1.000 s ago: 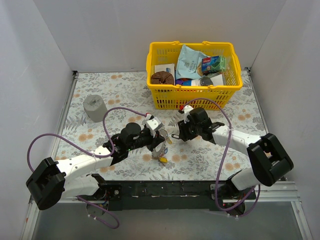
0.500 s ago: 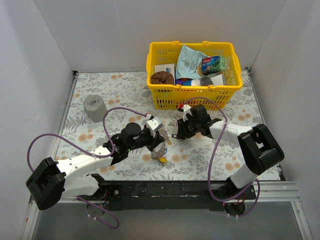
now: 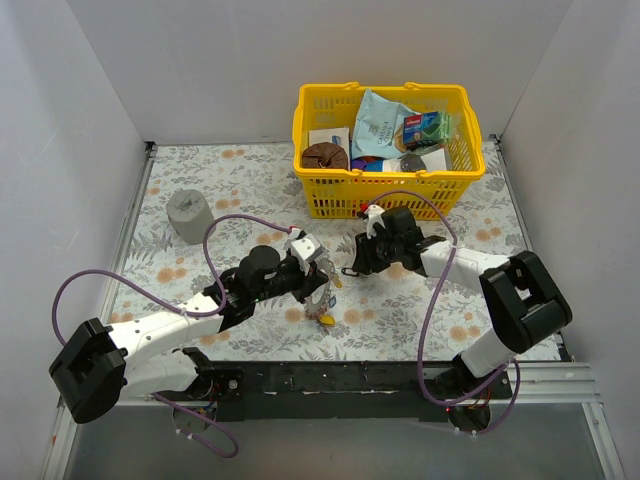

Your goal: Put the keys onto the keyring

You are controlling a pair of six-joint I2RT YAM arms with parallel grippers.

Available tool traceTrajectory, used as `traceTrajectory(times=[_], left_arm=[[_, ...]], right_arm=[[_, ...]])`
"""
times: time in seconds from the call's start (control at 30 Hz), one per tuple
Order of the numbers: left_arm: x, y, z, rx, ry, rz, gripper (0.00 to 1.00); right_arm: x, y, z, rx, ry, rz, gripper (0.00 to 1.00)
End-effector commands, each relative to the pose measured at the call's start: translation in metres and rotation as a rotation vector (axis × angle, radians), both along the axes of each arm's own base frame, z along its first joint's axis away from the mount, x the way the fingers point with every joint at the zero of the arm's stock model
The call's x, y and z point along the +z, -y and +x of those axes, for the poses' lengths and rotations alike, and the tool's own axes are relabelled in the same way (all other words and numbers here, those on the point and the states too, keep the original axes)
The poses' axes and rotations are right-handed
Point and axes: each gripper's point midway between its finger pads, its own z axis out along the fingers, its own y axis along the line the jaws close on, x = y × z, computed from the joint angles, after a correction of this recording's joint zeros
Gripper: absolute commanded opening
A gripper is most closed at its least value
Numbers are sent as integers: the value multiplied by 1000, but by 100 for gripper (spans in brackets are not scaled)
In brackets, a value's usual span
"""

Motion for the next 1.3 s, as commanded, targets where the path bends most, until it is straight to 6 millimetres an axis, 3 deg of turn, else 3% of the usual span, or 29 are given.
traceTrajectory(times=[0.0,0.13,0.33,0.53,0.8,1.27], left_arm=[[13,0,1,7,29,-27,0],[12,2,2,5,27,-23,0],[13,2,2,5,31,-22,0],[12,2,2,5,29,-20,0],[12,3,3,2,29,-17,0],[10,2,2,3,25,-16,0]], right_arm=[[42,-4,20,-33,136,84,41],[36,1,25,-57,113,72,41],[7,3,24,-64,26,47,39],[-4,1,22,-48,-10,45,39],[-3,-4,16,-12,-21,65,36],[-4,0,-3,52,-38,82,22]])
